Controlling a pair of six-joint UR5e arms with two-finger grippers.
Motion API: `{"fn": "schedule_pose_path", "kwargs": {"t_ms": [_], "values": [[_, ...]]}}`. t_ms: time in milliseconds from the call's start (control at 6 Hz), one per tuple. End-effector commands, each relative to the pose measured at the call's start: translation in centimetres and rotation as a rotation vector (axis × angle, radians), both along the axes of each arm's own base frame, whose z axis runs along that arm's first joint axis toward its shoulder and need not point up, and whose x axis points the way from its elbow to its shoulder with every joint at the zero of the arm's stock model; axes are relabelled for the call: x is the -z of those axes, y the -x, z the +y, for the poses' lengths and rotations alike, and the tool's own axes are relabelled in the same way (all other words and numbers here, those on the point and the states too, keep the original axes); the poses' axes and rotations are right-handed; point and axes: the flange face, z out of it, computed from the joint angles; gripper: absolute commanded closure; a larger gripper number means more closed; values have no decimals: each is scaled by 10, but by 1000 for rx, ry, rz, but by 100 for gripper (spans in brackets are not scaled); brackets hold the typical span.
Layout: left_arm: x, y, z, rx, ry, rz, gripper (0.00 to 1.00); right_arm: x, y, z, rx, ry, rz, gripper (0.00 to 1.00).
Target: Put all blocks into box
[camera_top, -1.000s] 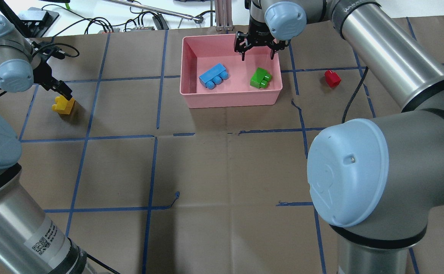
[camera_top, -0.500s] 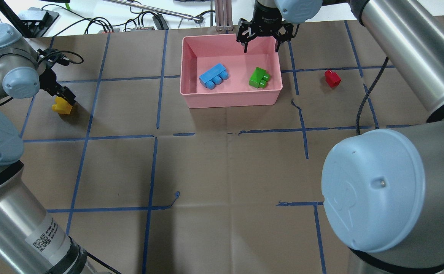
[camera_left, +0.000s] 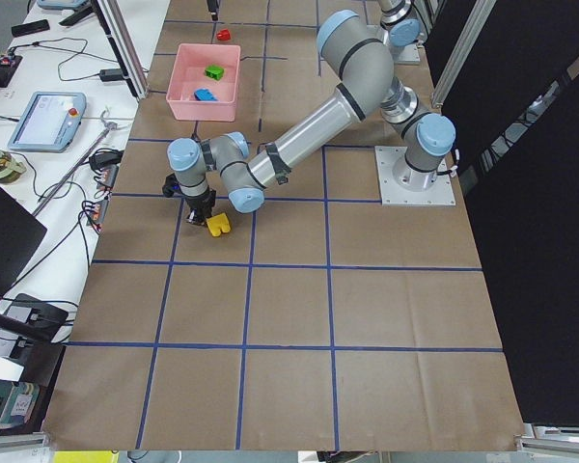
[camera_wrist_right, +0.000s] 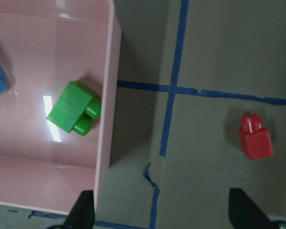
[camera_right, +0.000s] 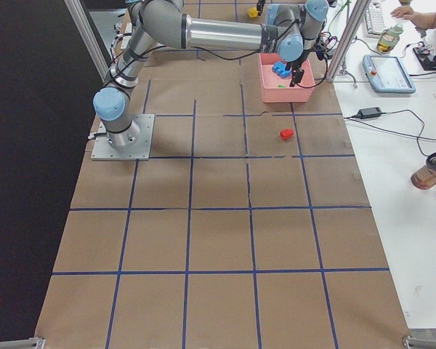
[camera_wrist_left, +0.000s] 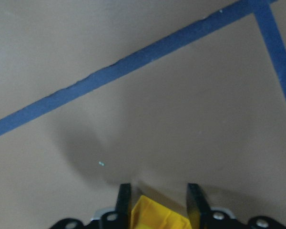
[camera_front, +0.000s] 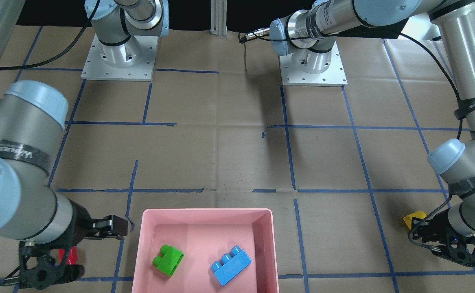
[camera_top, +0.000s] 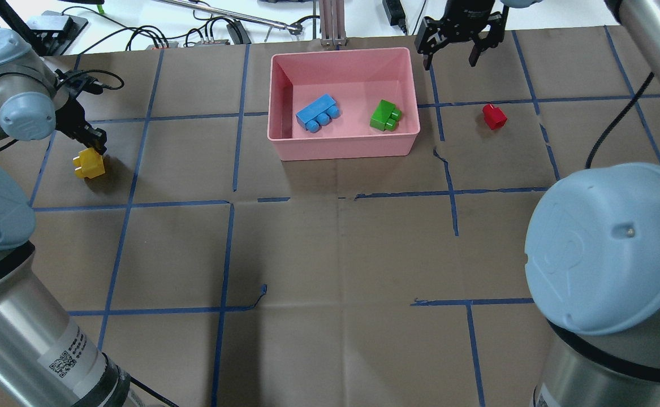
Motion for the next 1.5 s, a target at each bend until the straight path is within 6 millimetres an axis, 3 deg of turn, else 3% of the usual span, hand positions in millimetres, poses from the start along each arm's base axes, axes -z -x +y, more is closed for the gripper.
{"fn": "schedule_pose_path", "kwargs": {"t_ms": [0, 167, 333, 500, 667, 1000, 1167, 1333], "values": [[-27, 8, 6, -66, -26, 15, 100, 9, 43, -10, -153, 19, -6, 0], [-29, 9, 6, -67, -27, 16, 100, 32, 52, -20, -172, 22, -8, 0], [-34, 10, 6, -71, -21, 13, 100, 68, 77, -38, -236, 43, -1, 0], [-46, 21, 2, -99, -7, 16, 100, 93, 91, -45, -222, 35, 1, 0], [-76, 55, -8, -172, -4, 40, 100, 119, 97, -50, -214, 16, 24, 0], [-140, 142, -40, -363, 43, 94, 100, 140, 104, -51, -204, -12, 20, 0], [-161, 186, -50, -440, 81, 144, 100, 155, 108, -52, -200, -30, 23, 0], [-176, 242, -55, -496, 101, 199, 100, 168, 114, -52, -202, -60, 62, 0]]}}
